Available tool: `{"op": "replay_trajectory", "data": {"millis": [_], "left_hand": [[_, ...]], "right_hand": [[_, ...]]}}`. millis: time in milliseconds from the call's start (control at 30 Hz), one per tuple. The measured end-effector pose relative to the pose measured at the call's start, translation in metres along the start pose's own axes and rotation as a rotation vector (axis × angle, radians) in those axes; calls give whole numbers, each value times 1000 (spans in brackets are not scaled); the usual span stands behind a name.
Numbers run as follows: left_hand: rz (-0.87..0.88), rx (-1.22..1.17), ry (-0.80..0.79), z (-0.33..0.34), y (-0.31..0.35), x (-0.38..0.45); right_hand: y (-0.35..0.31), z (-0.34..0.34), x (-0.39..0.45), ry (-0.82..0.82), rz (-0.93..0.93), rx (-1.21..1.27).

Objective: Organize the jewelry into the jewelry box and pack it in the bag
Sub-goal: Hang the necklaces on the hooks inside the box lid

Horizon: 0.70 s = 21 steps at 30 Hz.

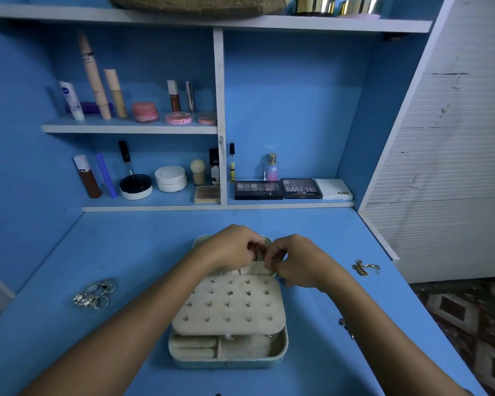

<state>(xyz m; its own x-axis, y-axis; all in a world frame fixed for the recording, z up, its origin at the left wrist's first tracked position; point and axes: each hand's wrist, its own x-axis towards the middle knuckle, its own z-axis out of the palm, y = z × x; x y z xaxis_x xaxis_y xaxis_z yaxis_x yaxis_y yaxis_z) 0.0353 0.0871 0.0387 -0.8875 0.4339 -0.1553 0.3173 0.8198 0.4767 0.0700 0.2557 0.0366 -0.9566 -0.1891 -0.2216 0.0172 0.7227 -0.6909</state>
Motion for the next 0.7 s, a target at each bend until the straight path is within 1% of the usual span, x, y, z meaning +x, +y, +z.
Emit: {"op": "replay_trajectory", "data": {"millis": [100, 267, 467, 633, 700], "left_hand": [[-33, -4, 0, -2, 3, -2], [-109, -7, -62, -5, 7, -5], [-147, -166, -118, -11, 10, -8], [-163, -159, -107, -8, 13, -9], [-157, -119, -91, -7, 15, -10]], "right_hand": [[0, 0, -1, 8, -3, 14], [2, 2, 0, 18, -4, 35], [3, 2, 0, 27, -4, 49], [1, 3, 2, 18, 7, 22], [0, 4, 3, 25, 17, 10]]}}
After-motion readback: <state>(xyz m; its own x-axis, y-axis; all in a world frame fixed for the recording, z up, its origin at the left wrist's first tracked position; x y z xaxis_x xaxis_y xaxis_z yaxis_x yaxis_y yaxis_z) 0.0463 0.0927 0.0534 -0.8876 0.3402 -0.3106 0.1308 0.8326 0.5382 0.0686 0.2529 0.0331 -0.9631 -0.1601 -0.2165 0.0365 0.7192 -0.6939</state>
